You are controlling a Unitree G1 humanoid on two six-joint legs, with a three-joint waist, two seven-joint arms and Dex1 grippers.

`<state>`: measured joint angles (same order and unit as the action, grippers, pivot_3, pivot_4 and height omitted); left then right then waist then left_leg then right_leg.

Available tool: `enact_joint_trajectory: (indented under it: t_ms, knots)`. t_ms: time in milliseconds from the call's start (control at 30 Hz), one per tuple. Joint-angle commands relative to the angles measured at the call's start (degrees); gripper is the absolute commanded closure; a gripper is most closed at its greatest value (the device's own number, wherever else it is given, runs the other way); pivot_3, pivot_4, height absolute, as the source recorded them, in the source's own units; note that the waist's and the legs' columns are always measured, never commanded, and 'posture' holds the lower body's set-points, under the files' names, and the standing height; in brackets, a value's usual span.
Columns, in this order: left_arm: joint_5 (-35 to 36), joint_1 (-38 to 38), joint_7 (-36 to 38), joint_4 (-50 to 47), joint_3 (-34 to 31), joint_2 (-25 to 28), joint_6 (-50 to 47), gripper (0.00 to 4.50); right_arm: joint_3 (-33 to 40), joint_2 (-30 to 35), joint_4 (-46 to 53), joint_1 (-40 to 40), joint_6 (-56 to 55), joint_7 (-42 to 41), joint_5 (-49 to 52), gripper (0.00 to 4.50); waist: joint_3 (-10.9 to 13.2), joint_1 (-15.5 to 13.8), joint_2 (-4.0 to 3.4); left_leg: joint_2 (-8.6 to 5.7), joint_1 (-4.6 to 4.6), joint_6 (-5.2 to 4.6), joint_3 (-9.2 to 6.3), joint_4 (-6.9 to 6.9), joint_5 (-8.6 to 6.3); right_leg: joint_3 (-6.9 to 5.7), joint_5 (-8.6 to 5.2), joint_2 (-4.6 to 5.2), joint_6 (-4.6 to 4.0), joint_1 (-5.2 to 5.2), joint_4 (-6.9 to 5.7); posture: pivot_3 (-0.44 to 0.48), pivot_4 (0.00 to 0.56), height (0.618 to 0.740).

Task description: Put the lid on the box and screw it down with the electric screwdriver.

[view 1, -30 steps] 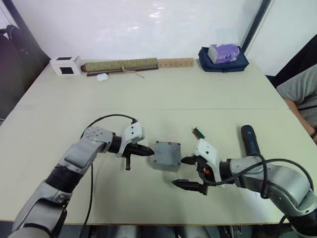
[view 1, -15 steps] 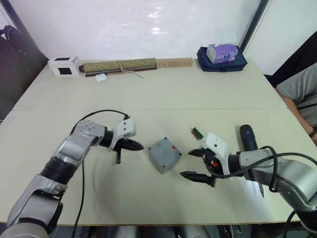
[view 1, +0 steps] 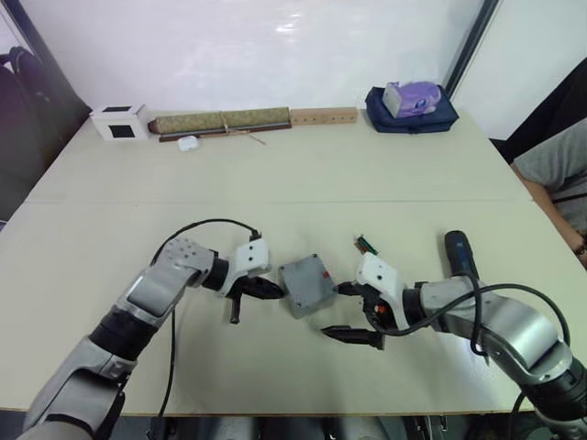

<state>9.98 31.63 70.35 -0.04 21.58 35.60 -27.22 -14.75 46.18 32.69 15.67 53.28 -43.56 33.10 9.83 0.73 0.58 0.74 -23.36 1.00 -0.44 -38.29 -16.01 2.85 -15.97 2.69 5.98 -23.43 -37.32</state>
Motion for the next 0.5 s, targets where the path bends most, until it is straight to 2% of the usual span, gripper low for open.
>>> enact_joint_trajectory:
  t_ms: [33, 400, 467, 500]
  knots:
    - [0.07, 1.73, -0.48, 0.43, -1.24, -0.86, 1.08, 4.50, 0.94, -0.50, 2.64, -0.09, 0.19, -0.17, 0.76, 0.06, 0.00, -0.02, 0.00, 0.00, 0.00, 0.00, 0.01, 0.00, 0.00, 0.00, 0.00, 0.01, 0.00, 0.00, 0.00, 0.000, 0.150, 0.740]
    - [1.12, 1.87, 1.91, -0.36, -1.51, 0.46, 0.30, 4.50, 3.33, -0.05, 3.98, -1.49, 1.11, 0.73, 0.48, 0.06, 0.00, -0.02, 0.00, 0.00, 0.00, 0.01, 0.01, 0.00, 0.00, 0.00, 0.00, 0.01, 0.00, 0.00, 0.00, 0.000, 0.150, 0.740]
    - [2.62, 1.65, 3.00, -1.17, -3.16, 2.07, -1.25, 4.50, 8.96, 1.63, 3.91, -2.33, 0.76, -0.66, 2.58, 0.06, 0.00, -0.03, 0.00, 0.00, -0.01, 0.01, 0.00, -0.01, 0.00, 0.00, 0.00, 0.01, 0.00, 0.00, 0.00, 0.000, 0.150, 0.740]
    - [6.39, 2.23, 2.89, -1.87, -6.23, 1.90, -5.28, 4.50, 13.69, 2.86, 3.12, -2.56, 1.04, -2.15, 4.86, 0.06, 0.00, -0.04, 0.00, 0.00, 0.00, 0.01, 0.01, -0.01, 0.00, 0.00, 0.00, 0.02, 0.00, 0.01, 0.00, 0.000, 0.150, 0.740]
